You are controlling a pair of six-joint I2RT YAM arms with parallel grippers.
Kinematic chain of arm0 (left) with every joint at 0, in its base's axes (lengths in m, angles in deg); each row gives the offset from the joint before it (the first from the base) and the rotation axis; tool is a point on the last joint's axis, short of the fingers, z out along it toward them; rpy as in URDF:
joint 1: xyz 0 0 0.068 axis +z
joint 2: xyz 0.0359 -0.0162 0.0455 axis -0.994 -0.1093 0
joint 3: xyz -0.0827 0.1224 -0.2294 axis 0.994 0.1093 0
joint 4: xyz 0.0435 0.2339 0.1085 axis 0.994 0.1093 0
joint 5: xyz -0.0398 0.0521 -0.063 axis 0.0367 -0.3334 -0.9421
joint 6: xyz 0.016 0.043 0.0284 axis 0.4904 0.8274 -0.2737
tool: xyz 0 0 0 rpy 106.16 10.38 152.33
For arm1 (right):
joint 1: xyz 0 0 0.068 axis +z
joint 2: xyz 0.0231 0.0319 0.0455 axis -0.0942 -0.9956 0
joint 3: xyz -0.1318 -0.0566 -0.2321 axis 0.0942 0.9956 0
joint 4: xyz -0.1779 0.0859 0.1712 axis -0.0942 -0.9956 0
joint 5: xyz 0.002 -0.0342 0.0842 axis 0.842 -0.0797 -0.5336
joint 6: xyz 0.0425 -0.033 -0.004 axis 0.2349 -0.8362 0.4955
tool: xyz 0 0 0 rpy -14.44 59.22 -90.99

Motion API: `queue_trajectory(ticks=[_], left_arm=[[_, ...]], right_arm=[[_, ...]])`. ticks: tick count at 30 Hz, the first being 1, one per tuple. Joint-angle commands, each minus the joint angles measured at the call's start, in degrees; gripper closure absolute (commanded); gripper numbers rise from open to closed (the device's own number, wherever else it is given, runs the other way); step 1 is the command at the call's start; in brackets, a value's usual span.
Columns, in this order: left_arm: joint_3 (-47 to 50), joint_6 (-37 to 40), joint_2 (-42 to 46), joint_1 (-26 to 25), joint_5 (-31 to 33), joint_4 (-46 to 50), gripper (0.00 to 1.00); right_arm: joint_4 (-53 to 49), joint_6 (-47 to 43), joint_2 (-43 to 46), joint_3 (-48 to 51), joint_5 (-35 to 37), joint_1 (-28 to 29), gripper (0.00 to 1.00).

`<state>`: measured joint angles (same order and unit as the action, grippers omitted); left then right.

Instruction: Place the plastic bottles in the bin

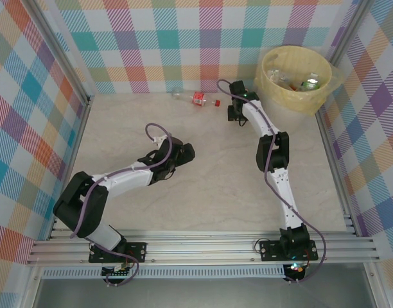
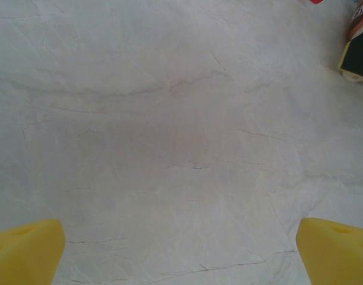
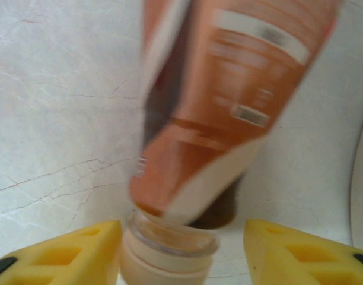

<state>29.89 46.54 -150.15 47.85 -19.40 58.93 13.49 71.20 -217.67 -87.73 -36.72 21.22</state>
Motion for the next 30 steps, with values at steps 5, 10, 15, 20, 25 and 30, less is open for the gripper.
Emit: queue_trajectory(ticks=[5, 10, 15, 20, 25, 30], left_arm=[[-1.86, -0.50, -3.13, 0.50, -2.81, -0.36, 0.00], [-0.54, -0.15, -0.78, 0.46, -2.52, -0.81, 0.00], [-0.27, -0.07, 0.53, 0.46, -1.99, -0.30, 0.00], [-1.39, -0.63, -0.01, 0.50, -3.53, -0.10, 0.00], [-1.58, -1.99, 0.01, 0.43, -4.47, -0.57, 0.00], [-1.83, -3.16, -0.26, 0.47, -5.08, -1.26, 0.00]], right_arm=[[0.97, 3.07, 2.25, 2.65, 1.40, -0.65, 0.56], [10.98, 2.71, 9.80, 16.10, 0.70, -0.63, 0.68], [13.81, 2.01, 15.74, 23.35, -1.35, -0.52, 0.71], [22.76, 1.34, 26.44, 38.28, -4.93, -0.01, 0.74], [33.47, -0.08, 39.42, 57.00, -8.50, 1.21, 0.79], [38.76, -2.01, 50.94, 69.90, -14.22, 1.85, 0.81]])
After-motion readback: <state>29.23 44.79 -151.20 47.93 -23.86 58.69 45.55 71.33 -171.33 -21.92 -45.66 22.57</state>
